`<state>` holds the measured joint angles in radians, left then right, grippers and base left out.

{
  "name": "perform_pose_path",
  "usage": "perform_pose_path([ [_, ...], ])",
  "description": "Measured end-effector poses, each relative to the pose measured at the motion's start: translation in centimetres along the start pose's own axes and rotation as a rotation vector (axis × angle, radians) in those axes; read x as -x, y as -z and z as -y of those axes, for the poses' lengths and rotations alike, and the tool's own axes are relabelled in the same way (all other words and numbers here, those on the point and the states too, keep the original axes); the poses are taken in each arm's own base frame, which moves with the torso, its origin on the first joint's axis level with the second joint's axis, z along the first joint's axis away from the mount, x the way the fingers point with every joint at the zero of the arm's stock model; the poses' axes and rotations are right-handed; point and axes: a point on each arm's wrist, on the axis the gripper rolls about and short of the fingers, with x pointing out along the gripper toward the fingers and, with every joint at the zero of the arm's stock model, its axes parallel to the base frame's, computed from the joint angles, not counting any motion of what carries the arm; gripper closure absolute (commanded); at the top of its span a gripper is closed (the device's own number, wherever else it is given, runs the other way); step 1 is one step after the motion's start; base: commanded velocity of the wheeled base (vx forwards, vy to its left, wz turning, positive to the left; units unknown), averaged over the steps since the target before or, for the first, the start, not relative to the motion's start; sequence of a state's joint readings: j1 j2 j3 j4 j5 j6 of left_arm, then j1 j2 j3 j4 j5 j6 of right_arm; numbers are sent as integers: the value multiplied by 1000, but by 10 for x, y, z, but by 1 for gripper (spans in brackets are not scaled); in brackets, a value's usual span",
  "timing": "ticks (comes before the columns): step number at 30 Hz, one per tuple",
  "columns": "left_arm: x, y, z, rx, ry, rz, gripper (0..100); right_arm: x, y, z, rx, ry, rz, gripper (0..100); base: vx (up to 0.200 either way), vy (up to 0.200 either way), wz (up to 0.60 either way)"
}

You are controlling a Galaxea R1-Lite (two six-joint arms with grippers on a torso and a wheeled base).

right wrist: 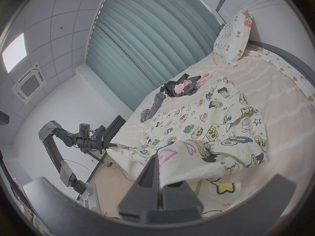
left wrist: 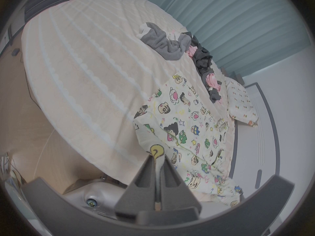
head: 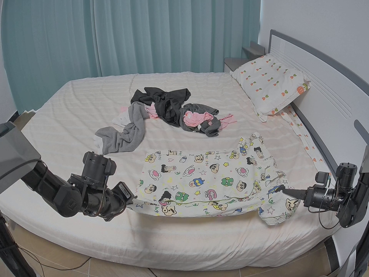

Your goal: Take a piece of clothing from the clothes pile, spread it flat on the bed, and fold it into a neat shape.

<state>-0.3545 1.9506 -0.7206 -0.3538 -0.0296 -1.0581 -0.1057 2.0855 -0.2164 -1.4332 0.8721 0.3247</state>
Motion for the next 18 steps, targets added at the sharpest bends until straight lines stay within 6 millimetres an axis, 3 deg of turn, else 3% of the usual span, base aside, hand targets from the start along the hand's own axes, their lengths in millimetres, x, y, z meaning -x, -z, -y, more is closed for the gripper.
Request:
perform_pose_path([
  [11,-30,-12,6,27,-49,-12,100,-12,-8,11,-69,22,-56,100,0,0,0],
  [18,-53,-22,14,31,-73,-17,100,-25,-25,22,-96,52,-71,100,0,0,0],
])
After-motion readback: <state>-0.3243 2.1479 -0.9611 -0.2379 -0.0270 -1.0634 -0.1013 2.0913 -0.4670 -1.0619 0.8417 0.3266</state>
